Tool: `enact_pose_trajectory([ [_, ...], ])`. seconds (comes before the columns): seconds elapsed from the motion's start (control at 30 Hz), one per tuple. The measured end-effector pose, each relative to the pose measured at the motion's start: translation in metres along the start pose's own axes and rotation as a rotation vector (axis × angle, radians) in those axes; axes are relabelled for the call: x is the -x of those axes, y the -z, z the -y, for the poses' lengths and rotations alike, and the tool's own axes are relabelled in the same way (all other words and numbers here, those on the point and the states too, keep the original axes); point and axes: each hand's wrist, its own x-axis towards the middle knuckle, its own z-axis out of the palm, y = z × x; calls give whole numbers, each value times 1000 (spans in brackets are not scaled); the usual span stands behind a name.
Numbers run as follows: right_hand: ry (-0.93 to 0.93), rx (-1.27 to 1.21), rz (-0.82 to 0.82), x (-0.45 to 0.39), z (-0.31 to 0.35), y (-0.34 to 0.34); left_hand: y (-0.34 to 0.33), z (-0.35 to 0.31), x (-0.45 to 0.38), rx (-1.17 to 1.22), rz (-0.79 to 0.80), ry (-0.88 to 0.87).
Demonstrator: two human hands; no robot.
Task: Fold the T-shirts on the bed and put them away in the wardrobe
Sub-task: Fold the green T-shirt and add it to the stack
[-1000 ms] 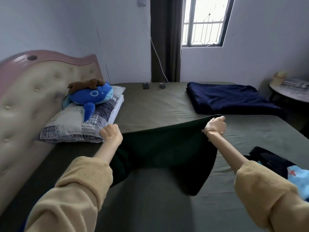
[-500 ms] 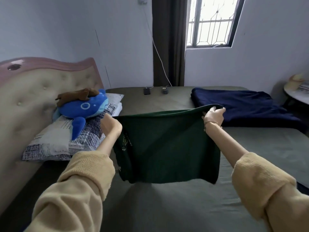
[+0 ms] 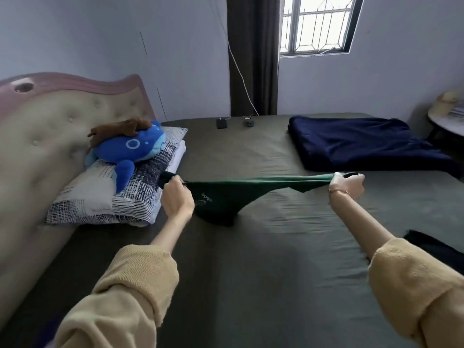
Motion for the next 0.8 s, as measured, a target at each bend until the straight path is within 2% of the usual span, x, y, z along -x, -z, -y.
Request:
enact_pose_trajectory([
  [0.13,-106,115,27,3,-82,20,-31,44,59,-234,195,-68],
  [0.33,-255,201,-18,25,-186,61,-65,105,161,-584,491,-289],
  [0.43,-201,339,151,55,-229,94,-79,135,212,-817,673,-462],
  [0.47,-160,417,168,61,-242,103,-85,143,227,-851,732,-516],
  [0.57,-231,588,54,69,-284,126,-100,165,266,-875,862,-593],
  [0.6,-270,658,100,72,-300,138,-104,171,282,-894,911,-609],
  [0.8,-215,1099,330,85,-332,174,-125,186,323,-945,989,-694],
])
